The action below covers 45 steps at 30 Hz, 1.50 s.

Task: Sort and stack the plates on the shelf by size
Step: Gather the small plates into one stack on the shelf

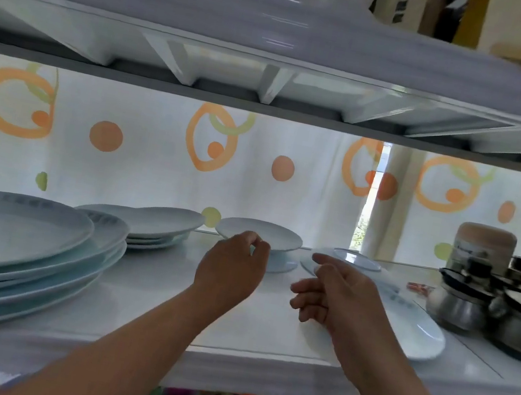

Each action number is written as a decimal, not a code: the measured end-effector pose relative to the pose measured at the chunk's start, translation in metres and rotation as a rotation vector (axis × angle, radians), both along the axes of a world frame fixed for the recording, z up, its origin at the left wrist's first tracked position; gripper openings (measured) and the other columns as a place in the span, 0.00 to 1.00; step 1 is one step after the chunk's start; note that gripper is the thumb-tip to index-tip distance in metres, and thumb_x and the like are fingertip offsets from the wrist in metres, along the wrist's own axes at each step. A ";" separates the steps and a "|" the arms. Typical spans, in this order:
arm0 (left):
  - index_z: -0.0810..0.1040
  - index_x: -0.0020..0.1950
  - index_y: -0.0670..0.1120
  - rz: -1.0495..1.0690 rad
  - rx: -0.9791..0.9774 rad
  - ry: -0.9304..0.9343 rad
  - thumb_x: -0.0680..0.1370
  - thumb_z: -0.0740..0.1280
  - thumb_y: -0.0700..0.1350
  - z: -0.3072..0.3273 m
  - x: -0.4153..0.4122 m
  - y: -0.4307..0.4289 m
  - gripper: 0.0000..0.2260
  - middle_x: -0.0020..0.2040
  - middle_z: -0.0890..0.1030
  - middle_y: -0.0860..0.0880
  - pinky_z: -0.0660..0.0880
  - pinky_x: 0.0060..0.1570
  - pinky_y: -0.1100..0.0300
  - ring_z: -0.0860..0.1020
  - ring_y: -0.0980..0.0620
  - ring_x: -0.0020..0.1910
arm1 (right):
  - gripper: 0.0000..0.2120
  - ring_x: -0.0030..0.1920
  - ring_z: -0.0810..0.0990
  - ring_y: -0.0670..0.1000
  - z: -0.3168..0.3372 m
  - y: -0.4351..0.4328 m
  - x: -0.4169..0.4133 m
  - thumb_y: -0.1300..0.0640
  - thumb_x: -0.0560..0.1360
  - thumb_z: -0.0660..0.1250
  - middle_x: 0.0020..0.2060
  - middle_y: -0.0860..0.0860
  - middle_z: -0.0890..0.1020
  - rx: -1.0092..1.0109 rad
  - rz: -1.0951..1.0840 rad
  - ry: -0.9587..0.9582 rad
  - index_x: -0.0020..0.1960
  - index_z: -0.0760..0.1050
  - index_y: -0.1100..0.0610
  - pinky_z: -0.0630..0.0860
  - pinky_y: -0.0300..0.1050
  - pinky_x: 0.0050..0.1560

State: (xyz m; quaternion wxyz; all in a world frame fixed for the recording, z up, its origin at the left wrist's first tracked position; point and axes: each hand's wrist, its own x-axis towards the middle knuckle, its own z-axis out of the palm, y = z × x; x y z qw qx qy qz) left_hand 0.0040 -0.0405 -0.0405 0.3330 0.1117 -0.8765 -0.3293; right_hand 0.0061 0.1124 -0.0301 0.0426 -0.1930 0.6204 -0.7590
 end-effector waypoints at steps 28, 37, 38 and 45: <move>0.74 0.53 0.49 -0.251 0.019 -0.058 0.77 0.57 0.48 -0.026 -0.110 0.005 0.09 0.41 0.77 0.49 0.67 0.42 0.58 0.74 0.49 0.42 | 0.23 0.60 0.74 0.57 -0.002 -0.009 -0.201 0.55 0.69 0.67 0.58 0.58 0.78 1.413 -0.395 0.520 0.63 0.72 0.60 0.72 0.44 0.57; 0.73 0.53 0.49 -0.220 -0.001 -0.064 0.77 0.57 0.49 -0.030 -0.119 0.001 0.09 0.49 0.81 0.46 0.66 0.44 0.59 0.72 0.49 0.44 | 0.19 0.50 0.76 0.54 0.002 -0.024 -0.210 0.55 0.68 0.70 0.53 0.57 0.77 1.599 -0.330 0.480 0.56 0.72 0.60 0.73 0.42 0.45; 0.73 0.54 0.49 -0.221 -0.012 -0.062 0.78 0.57 0.49 -0.030 -0.119 0.001 0.09 0.49 0.80 0.46 0.66 0.44 0.59 0.71 0.49 0.44 | 0.18 0.50 0.76 0.54 0.002 -0.026 -0.210 0.55 0.68 0.70 0.52 0.57 0.77 1.628 -0.328 0.496 0.55 0.72 0.60 0.72 0.42 0.44; 0.72 0.54 0.49 -0.225 -0.017 -0.056 0.77 0.57 0.50 -0.030 -0.118 -0.002 0.10 0.47 0.79 0.47 0.69 0.45 0.57 0.73 0.48 0.45 | 0.18 0.53 0.78 0.56 -0.002 -0.037 -0.215 0.57 0.68 0.70 0.53 0.57 0.78 1.743 -0.372 0.605 0.56 0.73 0.60 0.71 0.42 0.44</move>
